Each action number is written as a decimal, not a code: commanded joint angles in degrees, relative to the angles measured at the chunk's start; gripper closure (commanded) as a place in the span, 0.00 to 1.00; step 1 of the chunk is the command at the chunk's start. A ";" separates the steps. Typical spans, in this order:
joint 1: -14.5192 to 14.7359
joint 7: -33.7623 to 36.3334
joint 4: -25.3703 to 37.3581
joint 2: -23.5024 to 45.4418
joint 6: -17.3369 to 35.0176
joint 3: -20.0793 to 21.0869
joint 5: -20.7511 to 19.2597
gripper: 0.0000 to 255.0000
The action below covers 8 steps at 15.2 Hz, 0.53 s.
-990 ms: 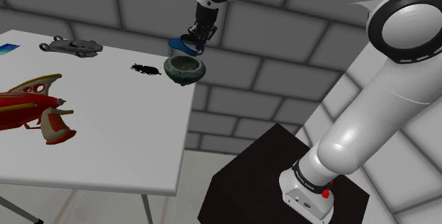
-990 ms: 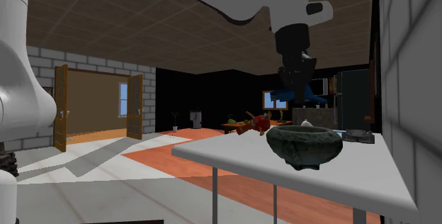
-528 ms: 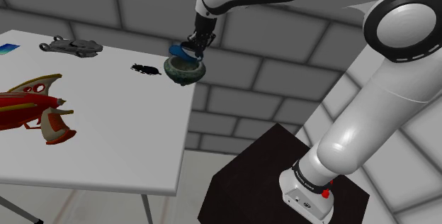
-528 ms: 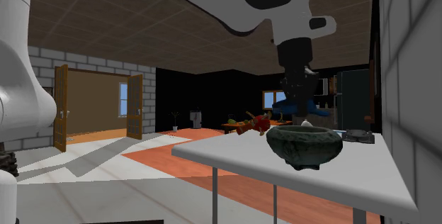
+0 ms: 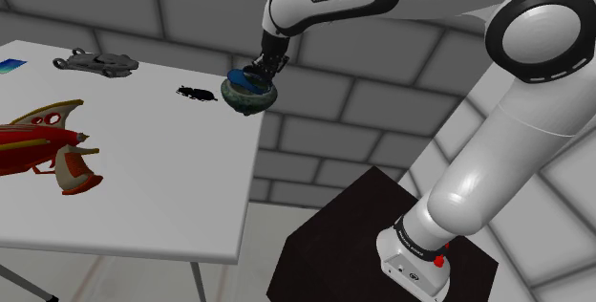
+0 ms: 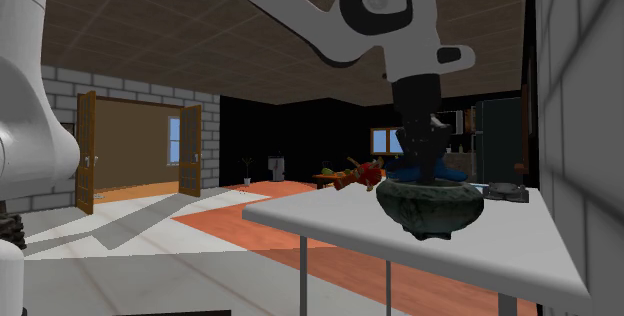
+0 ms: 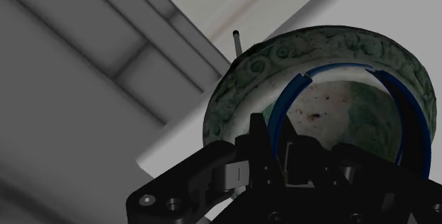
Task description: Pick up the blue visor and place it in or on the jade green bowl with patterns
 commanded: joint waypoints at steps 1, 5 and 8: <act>0.01 0.02 -0.13 0.13 0.13 0.01 -0.01 1.00; 0.01 0.02 -0.13 0.13 0.13 0.01 -0.01 1.00; 0.03 0.07 -0.14 0.15 0.16 0.02 -0.03 0.00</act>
